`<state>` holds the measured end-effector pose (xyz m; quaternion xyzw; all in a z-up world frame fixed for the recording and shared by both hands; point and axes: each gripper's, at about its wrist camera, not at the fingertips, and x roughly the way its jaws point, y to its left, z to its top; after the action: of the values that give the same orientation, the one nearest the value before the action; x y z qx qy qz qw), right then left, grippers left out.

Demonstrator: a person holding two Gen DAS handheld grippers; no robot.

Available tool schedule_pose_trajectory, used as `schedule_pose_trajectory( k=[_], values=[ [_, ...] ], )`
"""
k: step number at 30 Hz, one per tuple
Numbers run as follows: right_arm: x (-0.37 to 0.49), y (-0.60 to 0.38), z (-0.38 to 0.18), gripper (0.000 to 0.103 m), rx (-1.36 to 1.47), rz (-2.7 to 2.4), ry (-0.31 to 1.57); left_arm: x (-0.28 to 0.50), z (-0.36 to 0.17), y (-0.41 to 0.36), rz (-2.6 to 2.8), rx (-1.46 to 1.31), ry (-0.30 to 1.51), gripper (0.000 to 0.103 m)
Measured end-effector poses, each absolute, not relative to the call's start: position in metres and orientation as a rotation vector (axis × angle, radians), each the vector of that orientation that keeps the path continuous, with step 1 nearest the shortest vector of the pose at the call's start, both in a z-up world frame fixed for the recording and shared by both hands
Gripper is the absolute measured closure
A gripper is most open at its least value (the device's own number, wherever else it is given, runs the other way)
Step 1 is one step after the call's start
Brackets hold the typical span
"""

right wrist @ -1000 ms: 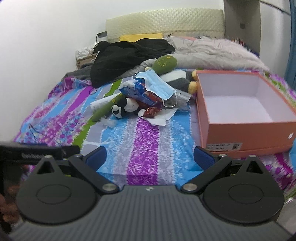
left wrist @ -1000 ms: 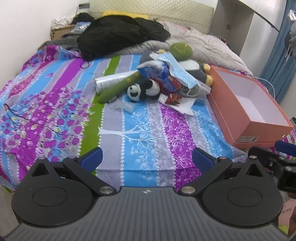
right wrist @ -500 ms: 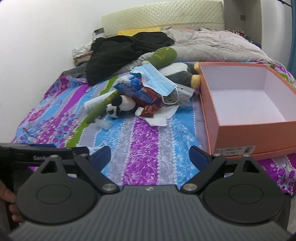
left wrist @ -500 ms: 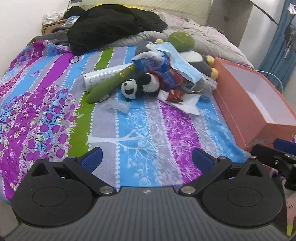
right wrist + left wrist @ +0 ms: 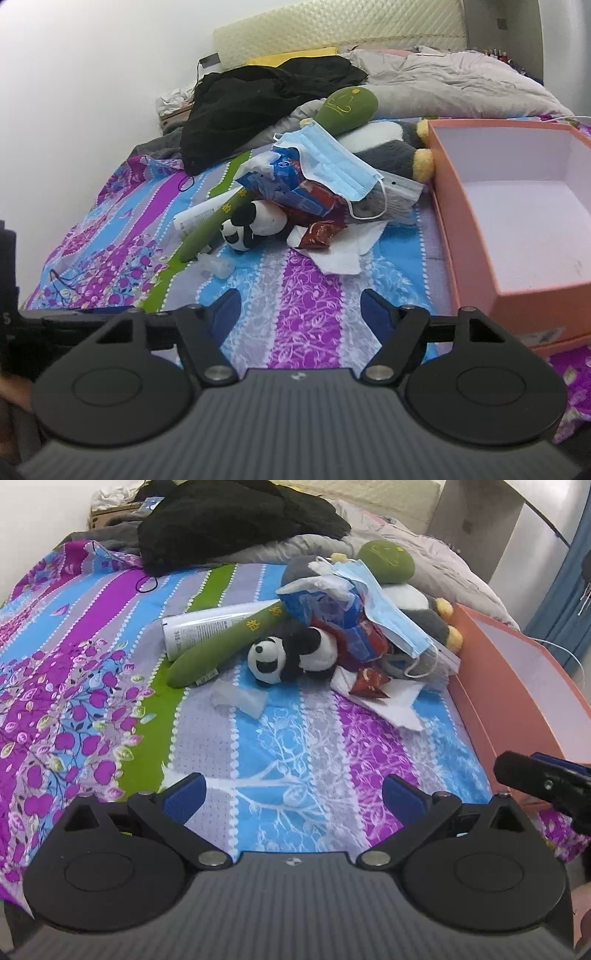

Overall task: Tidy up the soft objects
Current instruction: 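Reach the right gripper to the red snack wrapper and close on it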

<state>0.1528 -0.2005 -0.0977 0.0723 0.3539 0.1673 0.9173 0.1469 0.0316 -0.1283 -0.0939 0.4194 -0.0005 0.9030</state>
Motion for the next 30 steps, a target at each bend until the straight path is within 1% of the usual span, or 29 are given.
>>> schedule_pose_trajectory(
  k=[13, 16, 22, 25, 30],
  values=[
    [0.225, -0.177, -0.129, 0.029, 0.168, 0.377, 0.718, 0.201, -0.162, 0.056, 0.055, -0.285, 0.869, 0.026],
    [0.245, -0.172, -0.142, 0.029, 0.168, 0.359, 0.745, 0.216, -0.172, 0.061, 0.063, -0.308, 0.876, 0.028],
    [0.277, -0.163, -0.163, 0.029, 0.155, 0.340, 0.763, 0.238, -0.185, 0.069, 0.116, -0.337, 0.862, 0.028],
    [0.292, -0.160, -0.171, 0.029, 0.157, 0.336, 0.776, 0.247, -0.191, 0.072, 0.129, -0.369, 0.857, 0.033],
    [0.313, -0.153, -0.184, 0.030, 0.157, 0.337, 0.791, 0.260, -0.201, 0.076, 0.153, -0.436, 0.853, 0.037]
  ],
)
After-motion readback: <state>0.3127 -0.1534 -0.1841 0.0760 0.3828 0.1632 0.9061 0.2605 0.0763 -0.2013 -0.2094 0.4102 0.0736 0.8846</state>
